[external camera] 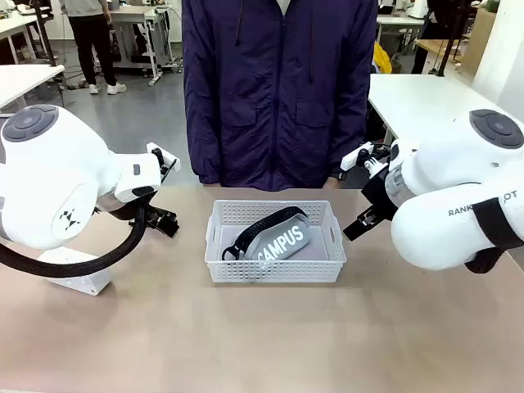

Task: Efficiently arrange items inside the basket to fit them all.
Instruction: Pick up the Digital clock and place it inside the Organizing basket.

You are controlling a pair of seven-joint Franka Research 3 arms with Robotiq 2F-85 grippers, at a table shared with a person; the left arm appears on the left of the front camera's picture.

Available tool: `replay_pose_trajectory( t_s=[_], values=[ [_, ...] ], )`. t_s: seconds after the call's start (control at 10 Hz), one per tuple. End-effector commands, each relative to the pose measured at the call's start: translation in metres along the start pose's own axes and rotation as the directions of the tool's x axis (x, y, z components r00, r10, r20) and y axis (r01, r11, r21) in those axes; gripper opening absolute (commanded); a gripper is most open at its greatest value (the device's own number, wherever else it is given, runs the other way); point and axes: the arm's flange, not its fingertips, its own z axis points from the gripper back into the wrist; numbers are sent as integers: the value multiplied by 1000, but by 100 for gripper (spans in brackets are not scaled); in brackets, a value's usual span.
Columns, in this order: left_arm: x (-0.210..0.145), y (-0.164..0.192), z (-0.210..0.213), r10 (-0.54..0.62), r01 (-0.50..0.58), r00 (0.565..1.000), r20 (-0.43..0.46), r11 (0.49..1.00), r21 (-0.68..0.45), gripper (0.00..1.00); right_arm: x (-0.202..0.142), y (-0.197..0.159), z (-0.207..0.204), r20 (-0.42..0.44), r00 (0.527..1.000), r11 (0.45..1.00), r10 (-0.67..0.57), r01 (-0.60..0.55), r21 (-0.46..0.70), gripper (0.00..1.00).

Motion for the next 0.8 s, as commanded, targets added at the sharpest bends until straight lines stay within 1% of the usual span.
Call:
replay_pose_trajectory(
  t_s=[0.0, 0.7],
  values=[
    [0, 0, 0, 0, 0, 1000, 0, 1000, 0, 100, 0, 0, 0, 0, 1000, 1000, 0, 0, 0, 100],
    [0, 0, 0, 0, 0, 1000, 0, 1000, 0, 100, 0, 0, 0, 0, 1000, 1000, 0, 0, 0, 100]
  ],
)
